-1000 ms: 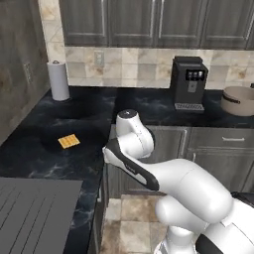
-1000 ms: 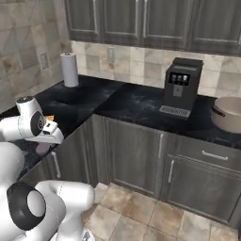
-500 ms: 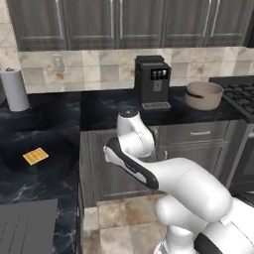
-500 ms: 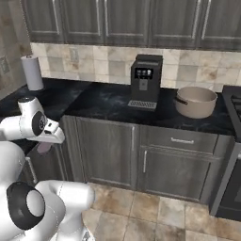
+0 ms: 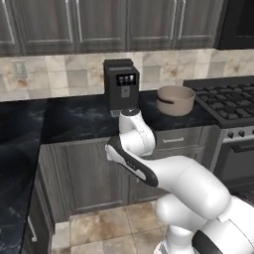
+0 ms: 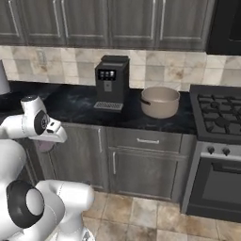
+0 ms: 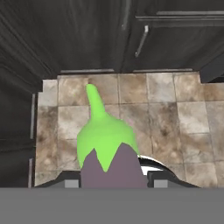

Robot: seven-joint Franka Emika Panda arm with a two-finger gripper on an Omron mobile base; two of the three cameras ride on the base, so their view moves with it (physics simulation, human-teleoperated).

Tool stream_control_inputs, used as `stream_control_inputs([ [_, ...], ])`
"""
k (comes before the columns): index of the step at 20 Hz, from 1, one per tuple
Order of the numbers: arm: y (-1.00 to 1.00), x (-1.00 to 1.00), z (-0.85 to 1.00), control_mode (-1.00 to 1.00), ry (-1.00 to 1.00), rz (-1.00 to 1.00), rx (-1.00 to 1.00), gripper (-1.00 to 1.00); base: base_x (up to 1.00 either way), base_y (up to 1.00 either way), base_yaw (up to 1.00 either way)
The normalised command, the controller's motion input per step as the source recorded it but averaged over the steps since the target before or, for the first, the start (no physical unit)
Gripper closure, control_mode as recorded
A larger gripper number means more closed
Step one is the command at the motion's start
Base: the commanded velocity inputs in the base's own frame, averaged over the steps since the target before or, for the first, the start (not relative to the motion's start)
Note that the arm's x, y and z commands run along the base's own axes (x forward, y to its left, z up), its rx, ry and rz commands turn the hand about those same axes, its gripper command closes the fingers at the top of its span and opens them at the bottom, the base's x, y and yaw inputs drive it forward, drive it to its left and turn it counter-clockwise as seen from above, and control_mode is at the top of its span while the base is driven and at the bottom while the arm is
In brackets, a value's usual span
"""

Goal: Turn on the sink faucet. Then move the eggplant from the counter to the sink. Turn off the sink. Move the vegetable from the sink to the pot next to the stove. Finally move the pot to the front right burner.

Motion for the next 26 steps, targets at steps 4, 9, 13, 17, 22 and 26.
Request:
stream_control_inputs([
  [4, 0.00, 0.00, 0.00, 1.00, 0.00, 0.00, 0.00, 1.00, 0.49, -0.69, -0.10],
  [9, 0.00, 0.00, 0.00, 1.00, 0.00, 0.00, 0.00, 1.00, 0.54, -0.62, -0.06],
  [13, 0.00, 0.00, 0.00, 1.00, 0.00, 0.00, 0.00, 1.00, 0.57, -0.69, -0.03],
  [17, 0.00, 0.00, 0.00, 1.00, 0.00, 0.00, 0.00, 1.00, 0.71, -0.37, -0.02],
  [22, 0.00, 0.00, 0.00, 1.00, 0.00, 0.00, 0.00, 1.00, 0.71, 0.00, -0.05],
  [26, 0.00, 0.00, 0.00, 1.00, 0.00, 0.00, 0.00, 1.00, 0.65, -0.21, -0.02],
])
